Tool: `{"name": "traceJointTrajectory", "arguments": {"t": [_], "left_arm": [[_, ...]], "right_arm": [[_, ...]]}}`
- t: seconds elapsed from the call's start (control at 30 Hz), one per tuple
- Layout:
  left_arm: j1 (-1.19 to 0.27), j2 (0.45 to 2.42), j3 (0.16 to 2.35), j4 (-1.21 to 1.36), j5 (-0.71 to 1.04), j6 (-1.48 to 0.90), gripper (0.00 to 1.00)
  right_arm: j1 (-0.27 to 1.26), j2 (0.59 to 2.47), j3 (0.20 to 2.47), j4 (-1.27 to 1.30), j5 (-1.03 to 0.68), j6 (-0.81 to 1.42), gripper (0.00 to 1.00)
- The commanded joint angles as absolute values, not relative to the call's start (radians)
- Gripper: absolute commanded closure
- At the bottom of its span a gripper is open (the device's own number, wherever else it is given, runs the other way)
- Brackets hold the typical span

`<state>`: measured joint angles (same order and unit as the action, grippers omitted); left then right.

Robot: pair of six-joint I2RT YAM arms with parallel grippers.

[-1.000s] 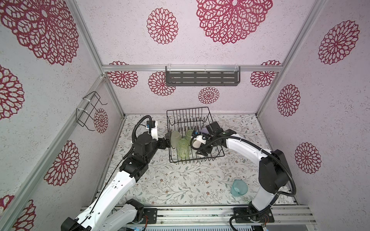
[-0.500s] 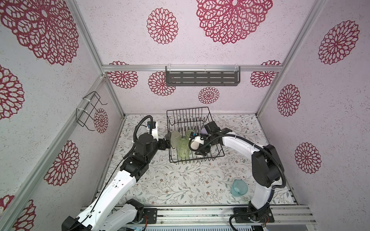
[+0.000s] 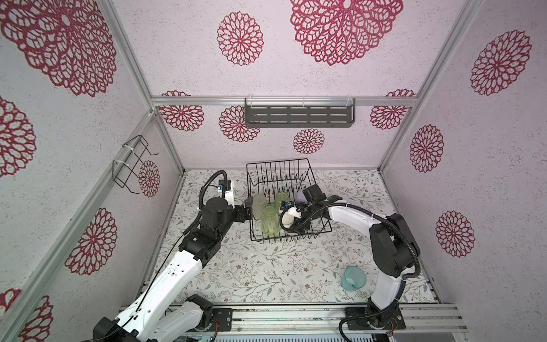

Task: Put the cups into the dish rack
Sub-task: 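Lower the white mug upright into the rack with the right gripper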

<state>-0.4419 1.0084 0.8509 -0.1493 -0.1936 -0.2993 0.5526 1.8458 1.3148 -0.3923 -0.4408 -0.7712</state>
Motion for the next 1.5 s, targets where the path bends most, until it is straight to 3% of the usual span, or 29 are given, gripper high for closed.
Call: {"name": "traceJointTrajectory", "arguments": {"t": [0.0, 0.6, 1.0, 1.03, 1.07, 1.27, 1.47], "left_arm": [[-0.434, 0.994, 0.856, -0.161, -0.200, -0.289, 0.05], [-0.427, 0.992, 0.837, -0.145, -0.192, -0.284, 0.05], [-0.422, 0.989, 0.851, -0.158, -0.185, -0.273, 0.05], [-0.422, 0.986, 0.848, -0.151, -0.178, -0.275, 0.05], [-0.421, 0.986, 0.843, -0.147, -0.173, -0.272, 0.05], [-0.420, 0.979, 0.829, -0.137, -0.174, -0.294, 0.05], [-0.420, 0.978, 0.850, -0.161, -0.181, -0.288, 0.05]], "right_arm": [[0.538, 1.809, 1.329, -0.389, -0.457, -0.801, 0.18], [0.537, 1.792, 1.297, -0.411, -0.425, -0.804, 0.09], [0.537, 1.802, 1.331, -0.463, -0.451, -0.790, 0.09], [0.538, 1.804, 1.329, -0.456, -0.442, -0.777, 0.08], [0.538, 1.805, 1.330, -0.452, -0.434, -0.763, 0.01], [0.538, 1.816, 1.331, -0.481, -0.440, -0.786, 0.02], [0.538, 1.828, 1.356, -0.508, -0.480, -0.782, 0.09]]}}
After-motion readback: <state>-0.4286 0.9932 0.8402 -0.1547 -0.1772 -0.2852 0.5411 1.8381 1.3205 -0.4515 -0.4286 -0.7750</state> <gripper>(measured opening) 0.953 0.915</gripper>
